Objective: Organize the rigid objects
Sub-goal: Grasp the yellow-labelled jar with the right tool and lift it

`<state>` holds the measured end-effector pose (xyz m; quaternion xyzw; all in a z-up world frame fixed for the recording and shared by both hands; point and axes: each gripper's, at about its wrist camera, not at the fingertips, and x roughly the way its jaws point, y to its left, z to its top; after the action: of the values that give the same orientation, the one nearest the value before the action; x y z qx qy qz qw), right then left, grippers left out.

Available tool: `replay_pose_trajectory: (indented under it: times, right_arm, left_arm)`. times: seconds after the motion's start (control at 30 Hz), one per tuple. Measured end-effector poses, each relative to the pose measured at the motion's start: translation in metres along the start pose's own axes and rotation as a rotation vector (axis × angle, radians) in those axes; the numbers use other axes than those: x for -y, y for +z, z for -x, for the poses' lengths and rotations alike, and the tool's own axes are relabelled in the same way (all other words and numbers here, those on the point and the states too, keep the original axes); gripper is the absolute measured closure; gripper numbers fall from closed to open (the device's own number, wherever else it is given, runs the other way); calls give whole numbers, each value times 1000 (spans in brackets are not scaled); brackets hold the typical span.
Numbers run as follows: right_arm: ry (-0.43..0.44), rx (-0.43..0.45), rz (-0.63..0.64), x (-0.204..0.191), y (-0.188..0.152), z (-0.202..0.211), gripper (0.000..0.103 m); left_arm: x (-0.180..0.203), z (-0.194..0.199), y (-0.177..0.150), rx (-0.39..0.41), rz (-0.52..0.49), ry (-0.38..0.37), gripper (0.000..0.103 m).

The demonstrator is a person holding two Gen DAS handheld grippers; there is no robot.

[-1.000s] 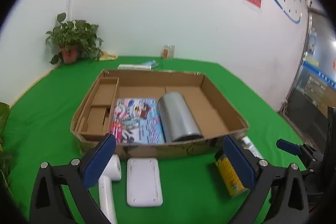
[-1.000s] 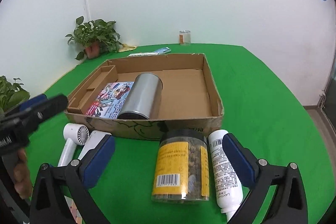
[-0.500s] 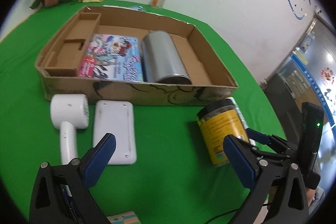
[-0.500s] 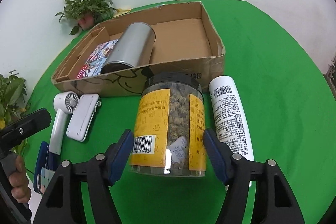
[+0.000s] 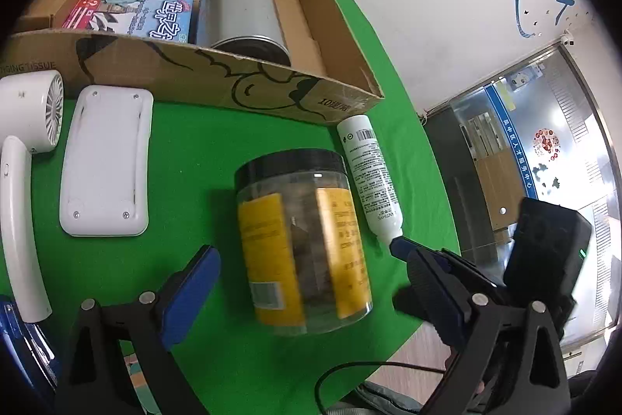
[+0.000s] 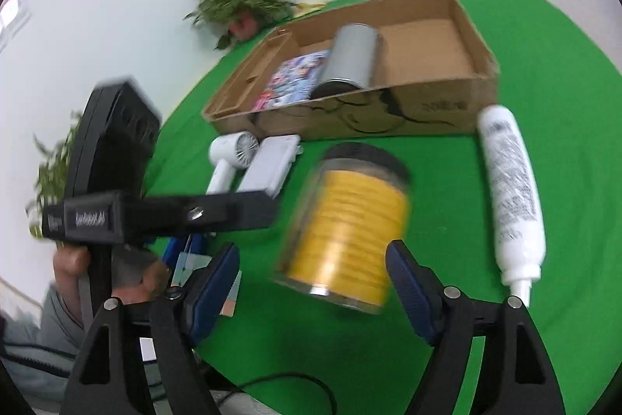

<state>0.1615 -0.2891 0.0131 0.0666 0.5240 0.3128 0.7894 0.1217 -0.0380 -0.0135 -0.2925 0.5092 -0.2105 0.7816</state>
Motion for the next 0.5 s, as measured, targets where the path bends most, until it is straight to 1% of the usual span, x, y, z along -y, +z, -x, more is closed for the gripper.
replay_pose_trajectory:
  times: [0.03,0.1,0.13,0.17,0.2,0.27,0.33,0.37,0.5]
  right_arm:
    - [0,-19,-51,9,1,-5,27]
    - [4,-74,-109,19,3,-19,37]
    - [14,-98,-116,19,2,-25,37]
    - [50,-109,-127,18,2,-31,37]
    - [84,-126,-136,15,2,-37,37]
    - [116,-150,-131,8,2,-47,37]
    - [129,-163,-123,0,3,-55,37]
    - [136,-173,-117,-4,4,-60,37]
    - [127,-189,-89,-16,4,-67,35]
  left_arm:
    - [0,-2,0,-4,2,3,6]
    - [-2,-6,1,-16,8,4,6]
    - [-4,-9,3,-25,14,2,7]
    - [-6,-13,4,-39,24,1,10]
    - [-8,-14,6,-48,32,16,10]
    - [-13,-19,8,-59,52,37,11]
    - [-18,-20,8,-62,68,56,16]
    - [-20,-19,8,-64,73,65,23]
    - [-29,-16,6,-67,104,59,23]
